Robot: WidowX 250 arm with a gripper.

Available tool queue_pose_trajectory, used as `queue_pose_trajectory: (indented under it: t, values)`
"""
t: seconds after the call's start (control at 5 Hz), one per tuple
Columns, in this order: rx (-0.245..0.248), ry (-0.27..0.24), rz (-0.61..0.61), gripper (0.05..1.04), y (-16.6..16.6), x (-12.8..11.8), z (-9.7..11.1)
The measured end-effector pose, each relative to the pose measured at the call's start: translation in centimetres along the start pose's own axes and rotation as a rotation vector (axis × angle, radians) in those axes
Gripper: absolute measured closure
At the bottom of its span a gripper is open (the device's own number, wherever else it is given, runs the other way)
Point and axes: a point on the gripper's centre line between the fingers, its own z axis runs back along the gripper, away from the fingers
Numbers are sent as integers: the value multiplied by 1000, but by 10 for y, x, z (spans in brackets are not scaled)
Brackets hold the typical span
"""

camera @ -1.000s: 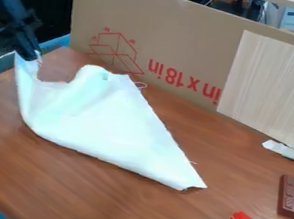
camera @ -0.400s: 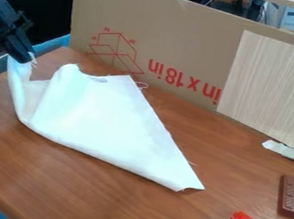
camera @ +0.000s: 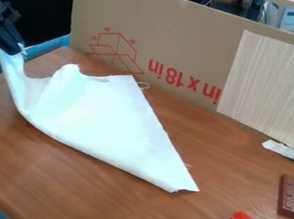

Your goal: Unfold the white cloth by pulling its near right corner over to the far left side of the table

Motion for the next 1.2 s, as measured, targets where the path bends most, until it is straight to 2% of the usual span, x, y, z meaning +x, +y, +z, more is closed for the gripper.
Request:
queue_pose_trajectory:
  t: [0.2,0.4,0.6,0.8,1.0,1.2]
  values:
    - [52,14,8,1009,9,-2,20]
    - [64,34,20,917,8,-8,27]
    - [52,114,66,696,3,-20,22]
    - [69,161,89,371,5,-16,29]
    - [76,211,120,107,0,-14,30]
    - [56,304,115,83,-7,2,25]
